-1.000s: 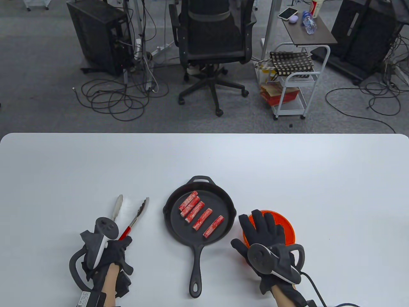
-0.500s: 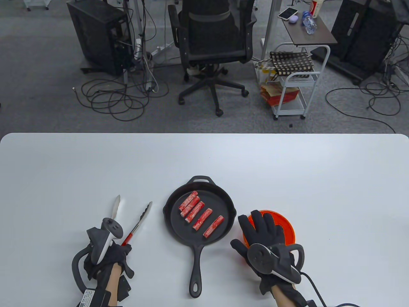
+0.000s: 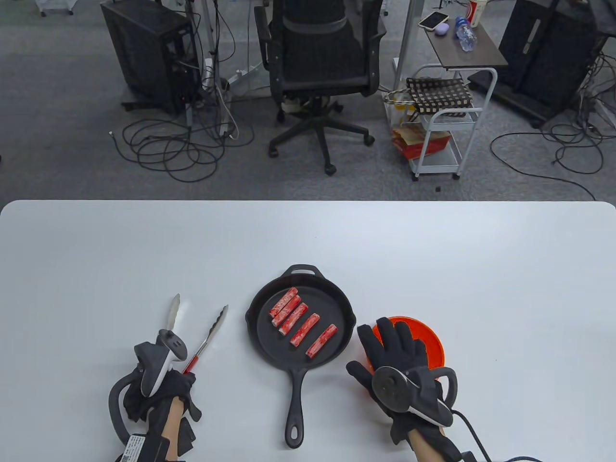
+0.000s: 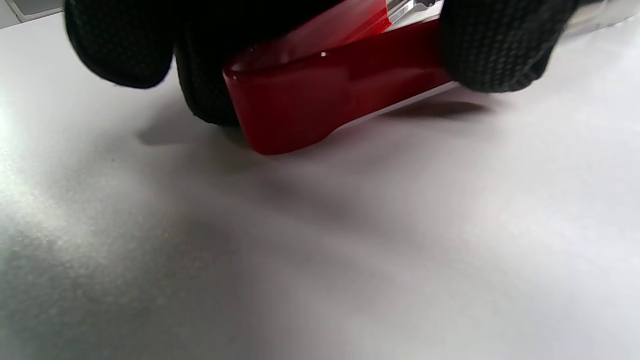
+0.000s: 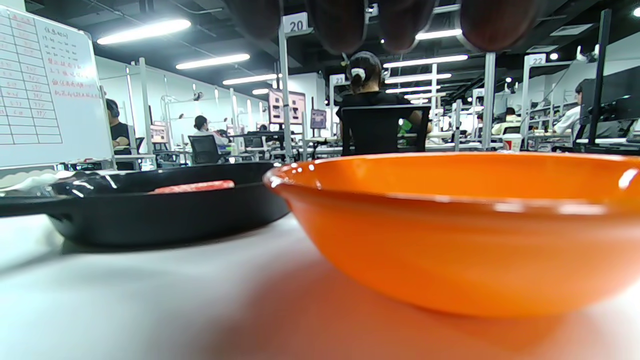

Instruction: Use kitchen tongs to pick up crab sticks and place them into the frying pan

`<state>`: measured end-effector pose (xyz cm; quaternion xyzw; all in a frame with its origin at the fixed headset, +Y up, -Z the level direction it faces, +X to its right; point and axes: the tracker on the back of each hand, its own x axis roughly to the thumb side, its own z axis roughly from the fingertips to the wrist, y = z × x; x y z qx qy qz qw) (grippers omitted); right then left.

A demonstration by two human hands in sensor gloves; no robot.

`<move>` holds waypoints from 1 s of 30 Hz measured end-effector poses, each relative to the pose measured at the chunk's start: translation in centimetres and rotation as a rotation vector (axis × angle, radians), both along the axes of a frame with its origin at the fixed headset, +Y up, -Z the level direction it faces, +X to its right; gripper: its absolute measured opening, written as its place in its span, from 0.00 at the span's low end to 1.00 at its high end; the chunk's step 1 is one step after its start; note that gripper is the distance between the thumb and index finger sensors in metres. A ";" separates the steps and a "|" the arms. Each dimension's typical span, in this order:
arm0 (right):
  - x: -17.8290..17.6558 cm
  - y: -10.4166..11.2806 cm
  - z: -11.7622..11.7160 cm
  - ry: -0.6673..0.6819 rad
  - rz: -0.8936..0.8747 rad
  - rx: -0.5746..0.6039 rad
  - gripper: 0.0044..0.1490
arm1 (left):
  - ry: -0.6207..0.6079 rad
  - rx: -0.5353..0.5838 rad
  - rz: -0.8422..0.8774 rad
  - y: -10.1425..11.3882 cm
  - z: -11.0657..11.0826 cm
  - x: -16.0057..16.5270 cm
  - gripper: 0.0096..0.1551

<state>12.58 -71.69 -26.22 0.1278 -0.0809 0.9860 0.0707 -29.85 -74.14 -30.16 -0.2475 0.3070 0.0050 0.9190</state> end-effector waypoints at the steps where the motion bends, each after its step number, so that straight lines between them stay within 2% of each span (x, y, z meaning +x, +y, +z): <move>1: 0.0 0.0 0.0 0.000 0.000 0.000 0.50 | 0.002 0.000 0.006 0.1 0.0 0.0 0.58; 4: 0.0 0.0 0.0 0.000 0.001 -0.001 0.50 | 0.012 0.030 0.018 1.0 0.3 -0.1 0.61; 10: -0.1 0.0 0.0 0.001 0.003 -0.002 0.50 | -0.057 0.303 0.009 4.8 1.5 0.9 0.59; 13: 0.0 0.0 0.0 0.000 0.003 -0.002 0.50 | -0.247 0.514 0.061 6.3 2.1 2.3 0.55; 15: 0.0 0.0 0.0 -0.002 0.003 -0.001 0.50 | -0.470 0.678 0.119 7.2 2.3 3.6 0.51; 17: 0.0 0.0 0.0 -0.003 0.002 0.002 0.50 | -0.633 0.792 0.148 7.7 2.6 4.8 0.49; 18: 0.0 0.0 0.0 -0.003 0.001 0.003 0.50 | -0.678 0.814 0.142 7.7 2.8 5.4 0.48; 22: 0.0 0.0 -0.1 -0.003 0.002 0.005 0.50 | -0.772 0.762 0.102 7.0 3.0 7.3 0.50; 25: -0.1 -0.1 -0.1 0.002 0.002 -0.002 0.50 | -0.818 0.666 0.119 5.9 2.7 8.0 0.58; 30: -0.2 -0.2 -0.1 0.006 0.010 -0.017 0.51 | -0.848 0.572 0.139 4.3 2.2 9.0 0.61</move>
